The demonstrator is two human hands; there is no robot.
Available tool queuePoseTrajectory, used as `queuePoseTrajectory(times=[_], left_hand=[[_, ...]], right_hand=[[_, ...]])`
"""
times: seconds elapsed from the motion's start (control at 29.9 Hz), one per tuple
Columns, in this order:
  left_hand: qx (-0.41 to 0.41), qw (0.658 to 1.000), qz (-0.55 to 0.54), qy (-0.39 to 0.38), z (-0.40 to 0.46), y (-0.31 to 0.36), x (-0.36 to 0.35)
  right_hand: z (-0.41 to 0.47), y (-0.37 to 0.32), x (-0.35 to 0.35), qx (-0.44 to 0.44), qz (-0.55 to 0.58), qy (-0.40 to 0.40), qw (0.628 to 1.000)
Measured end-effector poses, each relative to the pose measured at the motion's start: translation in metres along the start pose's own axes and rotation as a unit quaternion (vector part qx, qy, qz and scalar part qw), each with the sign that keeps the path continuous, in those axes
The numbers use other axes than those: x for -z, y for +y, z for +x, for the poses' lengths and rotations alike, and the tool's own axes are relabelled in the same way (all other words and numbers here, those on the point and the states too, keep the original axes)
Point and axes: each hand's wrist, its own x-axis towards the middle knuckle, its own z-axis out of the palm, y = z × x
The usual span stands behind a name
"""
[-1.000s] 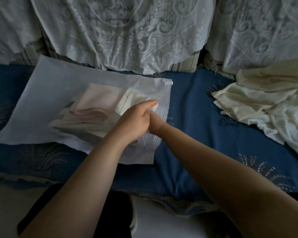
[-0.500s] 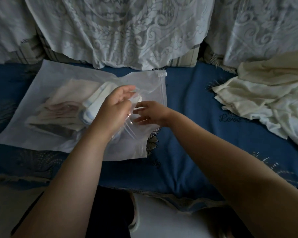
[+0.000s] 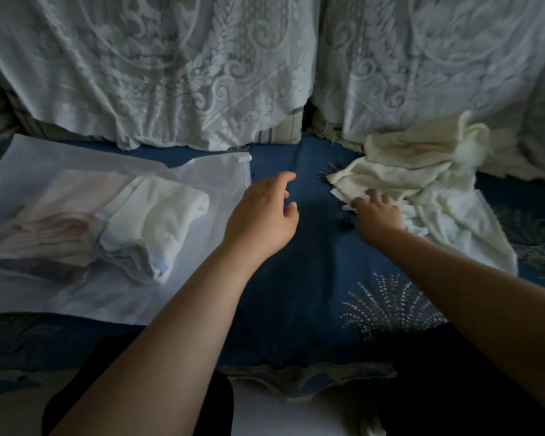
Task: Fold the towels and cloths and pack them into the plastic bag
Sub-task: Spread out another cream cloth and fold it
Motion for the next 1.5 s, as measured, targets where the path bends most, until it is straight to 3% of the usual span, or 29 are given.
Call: queuePoseTrajectory(times=[0.23,0.4,0.6,0.67,0.8,0.87,0.97,1.04,1.1,1.17,1.24,1.3,1.34,1.44,1.5], left_hand=[[-0.011,0.999,-0.012,-0.03,0.014,0.028,-0.024],[0.0,0.998,-0.04,-0.047,0.017,0.037,-0.033],[0.019,0.995,-0.053,-0.081,0.019,0.035,-0.043],[0.021,0.995,-0.049,-0.084,0.021,0.032,-0.045],[0.0,0.999,-0.036,-0.038,0.025,0.025,-0.046],[-0.023,0.999,-0.03,-0.018,0.027,0.022,-0.045],[-0.042,0.994,-0.024,-0.098,0.027,0.024,-0.043],[-0.057,0.982,0.036,-0.175,0.024,0.026,-0.048],[-0.065,0.966,0.09,-0.234,0.02,0.023,-0.056],[-0.063,0.967,0.052,-0.242,0.017,0.02,-0.062],[-0.034,0.971,-0.085,-0.222,0.017,0.023,-0.056],[0.007,0.955,-0.236,-0.18,0.017,0.03,-0.045],[0.016,0.947,-0.271,-0.171,0.018,0.03,-0.041],[0.03,0.946,-0.227,-0.229,0.015,0.028,-0.05],[-0.013,0.95,-0.115,-0.29,0.005,0.027,-0.075]], right_hand=[[0.01,0.055,0.005,-0.12,0.223,0.027,0.967],[0.014,0.051,0.013,-0.144,0.275,0.027,0.95],[0.012,0.036,0.019,-0.201,0.393,0.039,0.896],[0.003,0.017,0.037,-0.181,0.471,0.043,0.862],[-0.027,-0.015,0.065,-0.083,0.55,0.069,0.828],[-0.051,-0.024,0.069,-0.039,0.617,0.057,0.784],[-0.086,-0.027,0.075,0.012,0.669,0.062,0.74],[-0.104,-0.023,0.081,0.03,0.687,0.077,0.722],[-0.116,-0.013,0.088,0.031,0.687,0.097,0.72],[-0.122,0.003,0.095,0.024,0.671,0.094,0.735],[-0.128,0.024,0.104,-0.004,0.608,0.071,0.791],[-0.134,0.047,0.111,-0.054,0.504,0.046,0.861],[-0.136,0.055,0.112,-0.073,0.471,0.038,0.878],[-0.141,0.071,0.107,-0.068,0.493,0.005,0.867],[-0.143,0.07,0.105,-0.026,0.603,-0.031,0.797]])
